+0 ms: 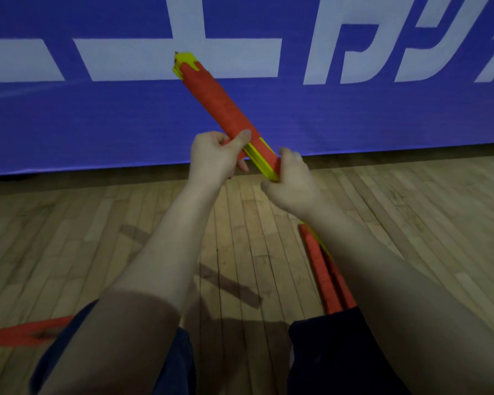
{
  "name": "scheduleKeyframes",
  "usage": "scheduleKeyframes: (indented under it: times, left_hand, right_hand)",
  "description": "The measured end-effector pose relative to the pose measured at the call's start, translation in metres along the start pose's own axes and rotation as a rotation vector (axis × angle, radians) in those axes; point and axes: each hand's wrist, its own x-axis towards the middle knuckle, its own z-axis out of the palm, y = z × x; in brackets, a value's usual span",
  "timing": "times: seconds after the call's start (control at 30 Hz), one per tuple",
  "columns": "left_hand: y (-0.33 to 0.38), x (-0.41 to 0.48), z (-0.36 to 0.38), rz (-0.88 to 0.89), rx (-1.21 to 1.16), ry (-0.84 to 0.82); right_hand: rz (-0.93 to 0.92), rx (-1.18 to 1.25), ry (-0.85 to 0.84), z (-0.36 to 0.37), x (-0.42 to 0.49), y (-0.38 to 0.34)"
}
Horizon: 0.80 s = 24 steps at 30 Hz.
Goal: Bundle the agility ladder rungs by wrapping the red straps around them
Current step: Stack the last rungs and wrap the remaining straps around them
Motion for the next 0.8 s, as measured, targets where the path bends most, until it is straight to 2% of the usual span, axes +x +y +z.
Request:
scheduleKeyframes:
  times: [0.1,0.23,0.33,0.43,0.6,0.8]
  left_hand:
    - [-0.003,0.002,-0.001,0.009,0.000,-0.054]
    - [0.003,0.001,-0.006,0.002,-0.055,-0.156]
    - [0.008,0.001,-0.010,0.033,-0.076,-0.196]
    - [0.010,0.001,-0.015,0.033,-0.075,-0.228]
    - [0.015,0.004,-0.033,-0.015,-0.080,-0.315]
    - [0.009,0.007,-0.042,-0.031,-0.016,-0.367]
  right_hand:
    - [0.175,0.327,-0.224,-0.015,0.001,0.007]
    - [0.177,0.799,-0.385,-0.022,0.000,0.020]
    - [0.153,0.996,-0.479,-0.020,-0.002,0.022]
    - [0.094,1.078,-0.539,-0.017,-0.006,0.017]
    - [0.024,1.158,-0.452,-0.023,-0.008,0.010]
    - [0.041,0.949,-0.281,-0.027,-0.006,0.017]
